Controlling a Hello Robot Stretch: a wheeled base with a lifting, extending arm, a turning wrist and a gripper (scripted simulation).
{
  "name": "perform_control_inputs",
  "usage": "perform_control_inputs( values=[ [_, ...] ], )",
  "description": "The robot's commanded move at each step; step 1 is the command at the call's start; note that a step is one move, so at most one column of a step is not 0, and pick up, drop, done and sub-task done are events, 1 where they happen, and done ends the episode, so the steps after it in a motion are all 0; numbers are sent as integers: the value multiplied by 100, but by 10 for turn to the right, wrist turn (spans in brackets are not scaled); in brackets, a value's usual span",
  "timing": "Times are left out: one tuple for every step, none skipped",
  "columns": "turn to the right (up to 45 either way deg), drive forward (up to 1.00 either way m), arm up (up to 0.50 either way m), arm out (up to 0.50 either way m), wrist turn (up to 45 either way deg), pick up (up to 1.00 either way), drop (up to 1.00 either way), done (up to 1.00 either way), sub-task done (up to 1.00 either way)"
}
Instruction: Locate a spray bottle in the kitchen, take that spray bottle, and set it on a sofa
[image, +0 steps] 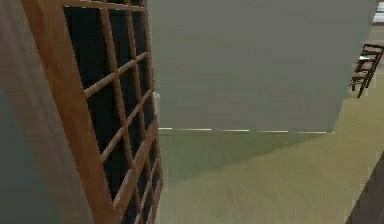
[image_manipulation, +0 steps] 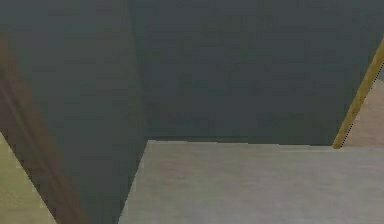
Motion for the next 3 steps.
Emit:
perform_control_inputs(
  values=[
    [120, 0, 0, 0, 0, 0, 0, 0, 0],
    [0, 90, 0, 0, 0, 0, 0, 0, 0],
    [420, 0, 0, 0, 0, 0, 0, 0, 0]
  ],
)
